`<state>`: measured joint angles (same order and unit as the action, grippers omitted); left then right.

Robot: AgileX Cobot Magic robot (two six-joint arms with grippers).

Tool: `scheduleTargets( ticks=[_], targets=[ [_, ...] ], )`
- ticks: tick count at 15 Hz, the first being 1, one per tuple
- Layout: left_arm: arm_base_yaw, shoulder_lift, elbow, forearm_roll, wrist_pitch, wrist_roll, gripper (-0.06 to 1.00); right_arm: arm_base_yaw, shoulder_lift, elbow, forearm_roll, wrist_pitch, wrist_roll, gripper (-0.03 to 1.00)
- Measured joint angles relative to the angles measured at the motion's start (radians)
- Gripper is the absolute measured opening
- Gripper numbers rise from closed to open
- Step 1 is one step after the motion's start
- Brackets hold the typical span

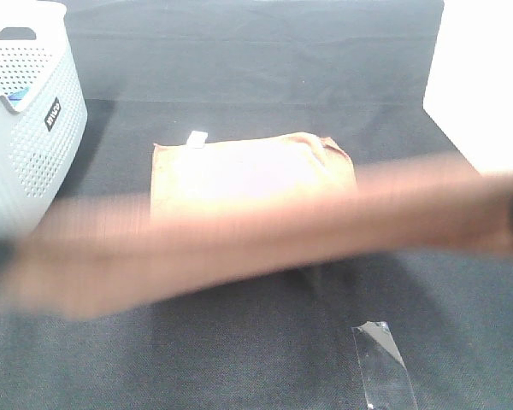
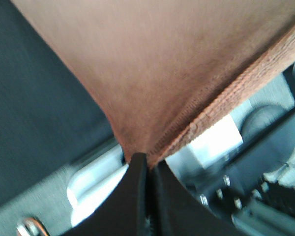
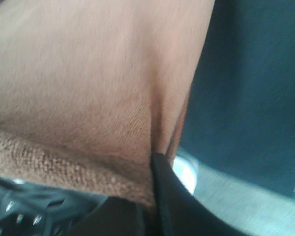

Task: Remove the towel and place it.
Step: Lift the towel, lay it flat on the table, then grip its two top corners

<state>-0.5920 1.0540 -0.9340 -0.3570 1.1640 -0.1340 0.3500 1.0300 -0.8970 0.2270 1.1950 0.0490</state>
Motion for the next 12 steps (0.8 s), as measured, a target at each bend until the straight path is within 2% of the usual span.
scheduleTargets(
  ticks=[6, 12],
  targets=[
    [0.0, -0.199, 0.146, -0.129, 0.004, -0.028, 0.0, -0.002, -0.243, 0.246, 0.152, 0.003, 0.04, 0.01],
    [0.0, -0.188, 0.251, -0.167, -0.021, -0.029, 0.0, -0.002, -0.217, 0.317, 0.139, -0.001, 0.042, 0.01]
  ],
)
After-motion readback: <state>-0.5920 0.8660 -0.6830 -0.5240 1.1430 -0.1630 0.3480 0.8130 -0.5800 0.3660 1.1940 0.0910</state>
